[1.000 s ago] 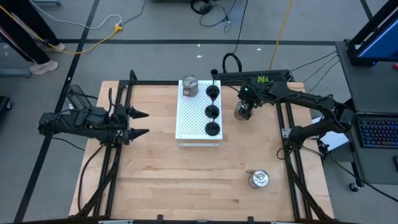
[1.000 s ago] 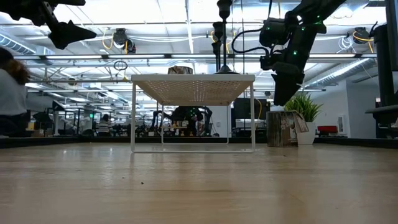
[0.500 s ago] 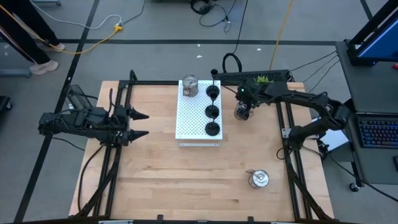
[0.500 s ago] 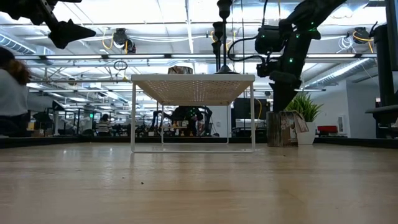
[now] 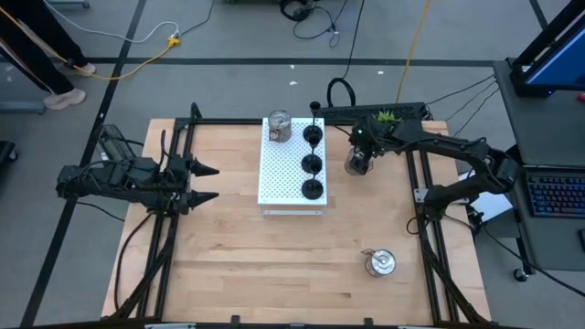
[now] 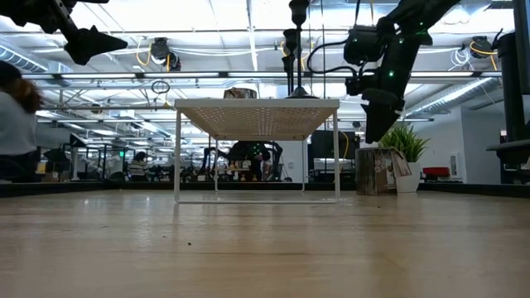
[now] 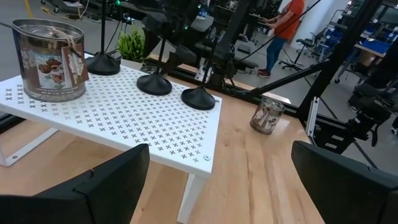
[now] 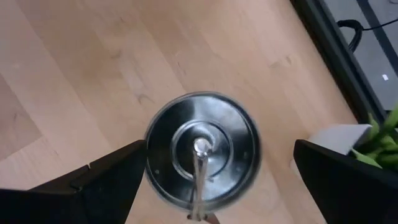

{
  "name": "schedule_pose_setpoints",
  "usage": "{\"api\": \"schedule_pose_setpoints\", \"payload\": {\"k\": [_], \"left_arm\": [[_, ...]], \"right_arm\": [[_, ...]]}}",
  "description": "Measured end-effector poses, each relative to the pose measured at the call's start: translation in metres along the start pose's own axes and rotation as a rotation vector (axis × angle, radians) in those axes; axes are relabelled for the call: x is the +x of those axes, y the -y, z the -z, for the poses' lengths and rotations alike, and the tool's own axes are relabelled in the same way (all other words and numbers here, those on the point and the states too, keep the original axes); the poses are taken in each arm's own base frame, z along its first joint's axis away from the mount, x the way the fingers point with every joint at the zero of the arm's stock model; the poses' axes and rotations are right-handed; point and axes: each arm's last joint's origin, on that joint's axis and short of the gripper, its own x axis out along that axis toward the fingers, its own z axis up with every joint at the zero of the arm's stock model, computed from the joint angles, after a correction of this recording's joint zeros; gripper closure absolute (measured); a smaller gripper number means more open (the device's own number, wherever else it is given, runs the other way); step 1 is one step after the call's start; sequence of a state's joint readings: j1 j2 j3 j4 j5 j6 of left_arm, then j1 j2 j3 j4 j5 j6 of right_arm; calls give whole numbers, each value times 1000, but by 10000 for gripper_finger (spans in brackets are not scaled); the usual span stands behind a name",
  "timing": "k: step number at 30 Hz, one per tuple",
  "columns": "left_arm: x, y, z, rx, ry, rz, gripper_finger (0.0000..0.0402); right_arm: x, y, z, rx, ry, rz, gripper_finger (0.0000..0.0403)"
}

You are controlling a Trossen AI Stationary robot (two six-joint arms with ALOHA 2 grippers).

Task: Pick & Place candle stick holders
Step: Put the top brown scented candle on the shelf aligned with the brown scented candle

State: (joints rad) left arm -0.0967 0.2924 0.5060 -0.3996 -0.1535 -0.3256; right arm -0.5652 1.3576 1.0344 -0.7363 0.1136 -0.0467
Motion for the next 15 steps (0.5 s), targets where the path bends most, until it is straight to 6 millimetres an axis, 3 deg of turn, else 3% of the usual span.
{"api": "schedule_pose_setpoints", "payload": {"k": [15], "left_arm": [[0,2,-3,-65,19,50,2]], "right_arm": [[-2,8,0,-23,12,28,3]]}}
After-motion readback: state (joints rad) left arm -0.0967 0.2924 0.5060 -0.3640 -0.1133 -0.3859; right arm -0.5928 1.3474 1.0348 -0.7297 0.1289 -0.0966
